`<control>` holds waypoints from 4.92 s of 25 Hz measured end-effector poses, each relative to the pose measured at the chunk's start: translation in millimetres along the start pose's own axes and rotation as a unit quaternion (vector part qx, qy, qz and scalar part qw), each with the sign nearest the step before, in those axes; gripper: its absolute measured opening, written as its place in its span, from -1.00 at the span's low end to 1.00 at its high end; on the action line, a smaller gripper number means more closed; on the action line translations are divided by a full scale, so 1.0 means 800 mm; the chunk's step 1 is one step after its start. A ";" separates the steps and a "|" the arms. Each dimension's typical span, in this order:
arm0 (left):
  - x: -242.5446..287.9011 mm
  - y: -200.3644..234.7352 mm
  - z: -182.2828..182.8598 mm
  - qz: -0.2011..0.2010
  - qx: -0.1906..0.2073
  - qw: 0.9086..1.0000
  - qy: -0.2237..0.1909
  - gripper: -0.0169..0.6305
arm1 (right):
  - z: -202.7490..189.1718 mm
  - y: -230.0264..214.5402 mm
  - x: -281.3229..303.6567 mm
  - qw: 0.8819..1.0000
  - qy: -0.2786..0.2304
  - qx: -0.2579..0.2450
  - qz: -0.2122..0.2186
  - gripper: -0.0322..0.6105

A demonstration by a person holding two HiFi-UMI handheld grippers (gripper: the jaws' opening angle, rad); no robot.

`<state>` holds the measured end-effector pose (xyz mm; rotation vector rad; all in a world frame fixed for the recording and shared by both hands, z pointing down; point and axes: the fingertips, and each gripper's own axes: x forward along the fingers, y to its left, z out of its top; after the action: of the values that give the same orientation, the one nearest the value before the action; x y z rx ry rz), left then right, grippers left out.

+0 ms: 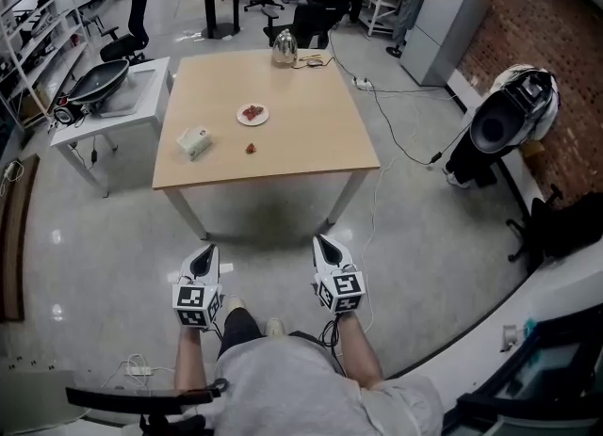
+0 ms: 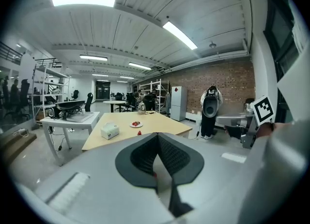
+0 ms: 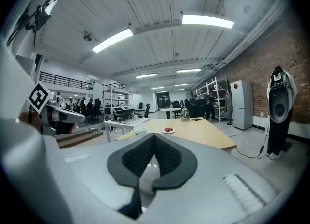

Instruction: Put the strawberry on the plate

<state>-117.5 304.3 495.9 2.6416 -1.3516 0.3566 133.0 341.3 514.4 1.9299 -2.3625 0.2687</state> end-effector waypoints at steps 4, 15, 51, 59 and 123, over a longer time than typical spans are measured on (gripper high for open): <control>0.009 -0.012 -0.004 -0.007 -0.001 1.000 0.006 -0.89 | -0.015 -0.010 -0.006 1.000 0.021 0.003 -0.003 -0.88; 0.062 0.002 -0.006 -0.013 -0.002 1.000 0.023 -0.89 | -0.022 -0.028 0.034 0.999 0.035 0.013 0.005 -0.88; 0.291 0.196 0.077 -0.024 -0.003 1.000 0.014 -0.89 | 0.057 -0.058 0.330 1.000 0.025 0.001 0.001 -0.88; 0.309 0.220 0.072 -0.029 -0.013 0.999 0.017 -0.89 | 0.061 -0.053 0.363 0.999 0.034 -0.004 0.000 -0.88; 0.454 0.304 -0.057 0.035 -0.106 0.978 0.176 -0.89 | -0.089 -0.088 0.623 0.973 0.202 0.002 0.116 -0.88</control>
<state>-116.0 -108.1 648.0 2.2337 -1.2868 0.6184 97.1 -139.2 675.6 1.4275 -2.2982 0.6161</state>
